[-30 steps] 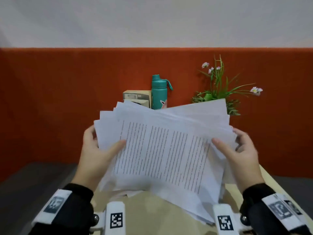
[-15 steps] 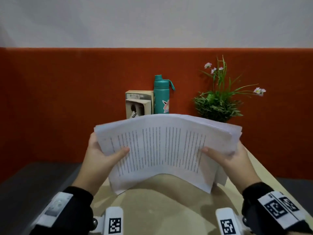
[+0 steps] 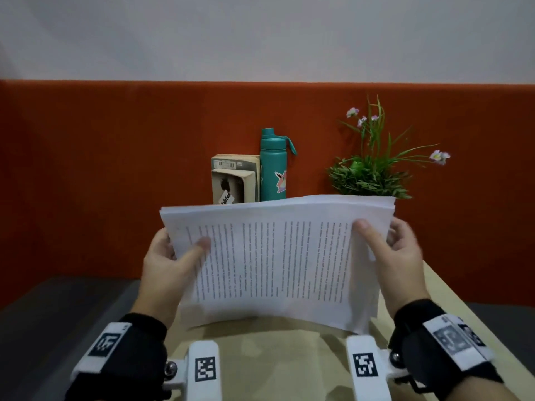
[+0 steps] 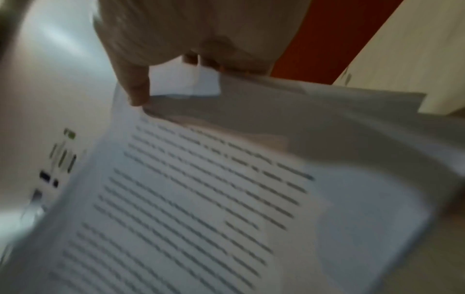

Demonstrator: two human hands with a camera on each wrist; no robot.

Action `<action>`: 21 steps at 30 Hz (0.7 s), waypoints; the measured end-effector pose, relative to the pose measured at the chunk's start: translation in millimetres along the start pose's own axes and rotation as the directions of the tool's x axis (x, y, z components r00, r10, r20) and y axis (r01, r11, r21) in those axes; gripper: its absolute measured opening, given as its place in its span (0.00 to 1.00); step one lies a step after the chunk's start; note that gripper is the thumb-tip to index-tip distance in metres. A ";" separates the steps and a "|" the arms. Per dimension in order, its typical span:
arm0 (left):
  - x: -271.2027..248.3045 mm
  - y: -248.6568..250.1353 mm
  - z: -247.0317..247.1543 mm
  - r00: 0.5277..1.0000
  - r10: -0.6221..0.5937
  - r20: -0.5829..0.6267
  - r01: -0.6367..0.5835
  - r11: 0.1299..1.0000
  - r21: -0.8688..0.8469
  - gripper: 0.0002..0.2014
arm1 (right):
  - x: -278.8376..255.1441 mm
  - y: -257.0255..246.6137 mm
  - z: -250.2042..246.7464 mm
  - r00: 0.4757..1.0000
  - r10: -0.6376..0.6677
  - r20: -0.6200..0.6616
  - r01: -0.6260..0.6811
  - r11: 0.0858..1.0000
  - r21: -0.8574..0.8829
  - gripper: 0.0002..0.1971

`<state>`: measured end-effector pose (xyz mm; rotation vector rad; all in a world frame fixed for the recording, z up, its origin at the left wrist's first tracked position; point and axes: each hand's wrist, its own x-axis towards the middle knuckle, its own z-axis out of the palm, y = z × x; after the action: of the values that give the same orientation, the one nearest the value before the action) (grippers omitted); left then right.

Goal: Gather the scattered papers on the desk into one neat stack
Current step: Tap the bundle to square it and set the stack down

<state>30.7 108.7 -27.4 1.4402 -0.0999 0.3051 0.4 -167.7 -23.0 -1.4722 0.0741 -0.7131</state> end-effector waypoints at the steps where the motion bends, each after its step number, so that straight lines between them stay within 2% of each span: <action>1: -0.5 -1.1 1.9 1.000 -0.014 0.023 0.014 1.000 0.009 0.11 | -2.6 3.5 2.0 1.000 0.011 0.014 -0.010 1.000 -0.029 0.16; 3: -0.5 -1.6 5.6 1.000 0.009 0.026 -0.010 0.999 0.049 0.09 | -4.9 9.3 3.7 1.000 0.008 0.011 -0.007 0.996 -0.084 0.13; 6: 1.6 -0.1 4.2 0.997 0.069 -0.037 -0.067 0.997 0.039 0.06 | -4.5 8.5 0.4 0.999 -0.007 -0.035 0.006 0.999 -0.049 0.06; 8: -0.3 -2.3 3.6 0.999 0.044 -0.027 -0.043 0.999 0.024 0.07 | -9.8 8.9 -0.3 1.000 0.023 -0.001 -0.023 0.999 -0.031 0.08; 11: -6.4 0.1 6.4 1.000 -0.028 -0.003 0.028 0.997 0.076 0.09 | -19.1 5.3 1.9 0.995 0.091 0.045 -0.087 0.992 -0.087 0.17; 12: -6.1 7.7 7.5 1.000 -0.027 0.008 0.026 0.995 0.095 0.09 | -17.3 -1.2 0.7 0.998 0.059 -0.003 -0.058 0.987 -0.152 0.24; 13: -4.0 17.9 8.7 1.000 0.004 0.029 -0.007 0.993 0.118 0.09 | -13.6 -9.9 -1.6 0.996 -0.028 -0.079 0.005 0.960 -0.279 0.33; 14: -1.3 30.7 10.3 0.996 0.072 0.061 -0.081 0.983 0.167 0.08 | -9.5 -20.9 -3.5 0.978 -0.162 -0.128 0.090 0.893 -0.442 0.42; 15: 2.2 47.3 13.7 0.980 0.169 0.108 -0.191 0.950 0.247 0.08 | -7.0 -35.2 -2.9 0.946 -0.306 -0.103 0.190 0.785 -0.590 0.48; 16: 6.1 65.1 19.6 0.951 0.262 0.163 -0.302 0.897 0.322 0.07 | -5.5 -50.3 1.0 0.912 -0.411 -0.005 0.290 0.650 -0.702 0.51; 17: 10.2 82.1 27.3 0.917 0.336 0.217 -0.396 0.836 0.381 0.06 | -3.9 -63.9 6.6 0.887 -0.445 0.119 0.368 0.530 -0.764 0.50; 18: 14.2 97.7 36.4 0.883 0.389 0.264 -0.468 0.777 0.421 0.06 | -1.5 -75.2 12.3 0.881 -0.415 0.227 0.425 0.484 -0.765 0.46; 19: 17.4 111.9 46.1 0.851 0.431 0.301 -0.525 0.725 0.445 0.06 | 1.4 -85.4 17.4 0.887 -0.352 0.299 0.450 0.513 -0.731 0.38; 21: 22.1 132.4 63.7 0.792 0.501 0.350 -0.610 0.626 0.485 0.09 | 11.0 -93.7 19.2 0.895 -0.260 0.364 0.434 0.698 -0.569 0.19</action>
<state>24.0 62.4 113.7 2.0336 -0.6761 0.7720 -18.7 -150.0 69.7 -2.2790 -0.1945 -0.8422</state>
